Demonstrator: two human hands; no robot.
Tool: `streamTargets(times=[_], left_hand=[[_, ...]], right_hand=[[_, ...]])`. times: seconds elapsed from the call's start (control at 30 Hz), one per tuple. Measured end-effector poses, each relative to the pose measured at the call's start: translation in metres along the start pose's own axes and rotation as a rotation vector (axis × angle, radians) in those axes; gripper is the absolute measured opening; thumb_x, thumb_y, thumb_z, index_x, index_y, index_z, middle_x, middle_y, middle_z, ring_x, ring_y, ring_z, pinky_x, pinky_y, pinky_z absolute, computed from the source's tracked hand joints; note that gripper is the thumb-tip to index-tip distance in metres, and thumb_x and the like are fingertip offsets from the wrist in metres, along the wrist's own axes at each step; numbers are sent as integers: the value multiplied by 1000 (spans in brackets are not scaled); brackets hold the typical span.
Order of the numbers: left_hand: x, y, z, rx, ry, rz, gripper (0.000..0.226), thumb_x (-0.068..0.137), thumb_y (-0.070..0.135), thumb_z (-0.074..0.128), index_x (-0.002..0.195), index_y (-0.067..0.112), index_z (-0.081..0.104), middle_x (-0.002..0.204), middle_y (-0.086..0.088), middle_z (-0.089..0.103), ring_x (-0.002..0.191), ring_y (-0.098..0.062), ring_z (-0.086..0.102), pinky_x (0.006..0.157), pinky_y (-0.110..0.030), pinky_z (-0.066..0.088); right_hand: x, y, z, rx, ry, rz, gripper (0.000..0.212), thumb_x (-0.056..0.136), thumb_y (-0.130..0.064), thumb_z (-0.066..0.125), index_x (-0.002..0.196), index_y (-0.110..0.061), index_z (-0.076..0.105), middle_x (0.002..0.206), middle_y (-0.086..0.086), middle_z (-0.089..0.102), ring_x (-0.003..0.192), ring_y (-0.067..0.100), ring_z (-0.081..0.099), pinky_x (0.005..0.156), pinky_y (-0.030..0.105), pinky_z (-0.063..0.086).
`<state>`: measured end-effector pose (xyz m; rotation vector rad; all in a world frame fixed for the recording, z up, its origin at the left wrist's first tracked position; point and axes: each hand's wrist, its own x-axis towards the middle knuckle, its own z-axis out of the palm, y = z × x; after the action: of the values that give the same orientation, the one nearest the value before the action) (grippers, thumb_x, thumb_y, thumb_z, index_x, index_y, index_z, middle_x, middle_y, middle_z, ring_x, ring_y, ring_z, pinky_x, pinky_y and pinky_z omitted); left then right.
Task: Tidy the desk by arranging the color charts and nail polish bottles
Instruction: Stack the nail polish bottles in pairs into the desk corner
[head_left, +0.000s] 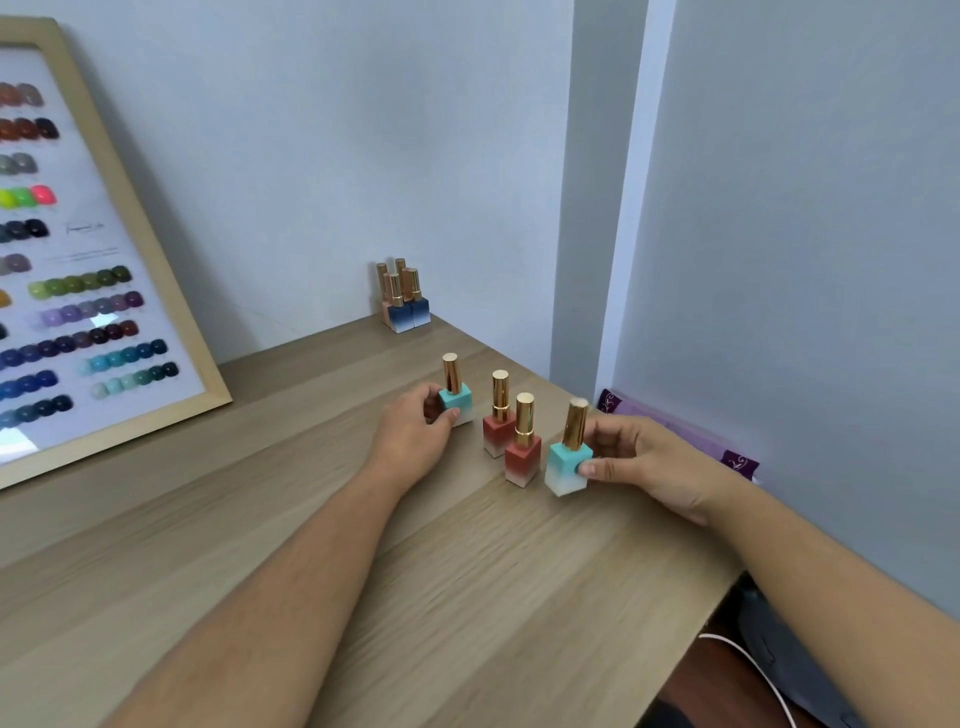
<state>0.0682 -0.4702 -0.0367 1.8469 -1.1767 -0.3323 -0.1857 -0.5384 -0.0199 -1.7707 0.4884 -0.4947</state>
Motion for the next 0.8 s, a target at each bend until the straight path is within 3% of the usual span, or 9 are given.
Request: streamTargets(times=[0.07, 0.13, 0.2, 0.33, 0.43, 0.53, 0.63, 0.8], left_hand=[[3, -2, -1, -38, 28, -20, 17, 89, 19, 59, 105, 24, 60, 89, 12, 59, 81, -1, 53, 71, -19, 39], [7, -3, -2, -63, 51, -36, 21, 90, 18, 56, 111, 21, 59, 95, 9, 60, 82, -1, 53, 73, -20, 38], [13, -3, -2, -83, 65, -60, 24, 91, 18, 55, 115, 19, 58, 101, 5, 61, 88, -7, 55, 78, -23, 38], [27, -8, -1, -99, 84, -88, 24, 92, 18, 55, 115, 18, 58, 101, 4, 61, 87, -8, 54, 79, -24, 38], [47, -14, -5, -93, 97, -107, 24, 92, 17, 54, 115, 17, 58, 104, 1, 62, 89, -11, 55, 81, -25, 39], [69, -19, -9, -82, 128, -116, 26, 91, 16, 55, 116, 15, 58, 109, -3, 65, 92, -15, 57, 84, -25, 41], [90, -26, -12, -56, 157, -138, 27, 91, 18, 54, 118, 17, 57, 113, -3, 65, 94, -15, 57, 86, -26, 41], [127, -35, -10, 50, 170, -158, 31, 91, 22, 56, 122, 17, 54, 118, -4, 61, 100, -18, 56, 91, -32, 46]], right_hand=[[6, 4, -1, 113, 94, 2, 27, 74, -15, 67, 100, -12, 66, 102, 9, 67, 97, 16, 60, 95, 30, 46], [18, 8, -1, 143, 188, -14, 19, 80, -10, 65, 97, -18, 66, 98, 2, 66, 93, 12, 60, 91, 25, 47], [36, 11, 0, 46, 265, -19, 20, 85, -7, 61, 96, -24, 65, 97, -1, 66, 90, 8, 59, 85, 19, 49], [78, 19, 6, -118, 385, 19, 23, 89, -13, 57, 110, -21, 59, 106, 0, 64, 98, 13, 58, 88, 22, 46], [119, 22, 12, -167, 444, -13, 19, 90, -14, 56, 105, -25, 57, 99, -7, 62, 92, 7, 57, 76, 12, 42], [163, 24, 18, -207, 473, -34, 20, 89, -13, 57, 103, -28, 56, 93, -11, 60, 90, 8, 56, 75, 14, 40], [201, 26, 24, -295, 445, -24, 25, 90, -15, 57, 113, -23, 55, 104, -6, 59, 95, 10, 54, 85, 21, 39], [257, 28, 27, -365, 407, -64, 27, 90, -15, 56, 117, -19, 54, 104, -6, 56, 94, 8, 52, 83, 19, 37]])
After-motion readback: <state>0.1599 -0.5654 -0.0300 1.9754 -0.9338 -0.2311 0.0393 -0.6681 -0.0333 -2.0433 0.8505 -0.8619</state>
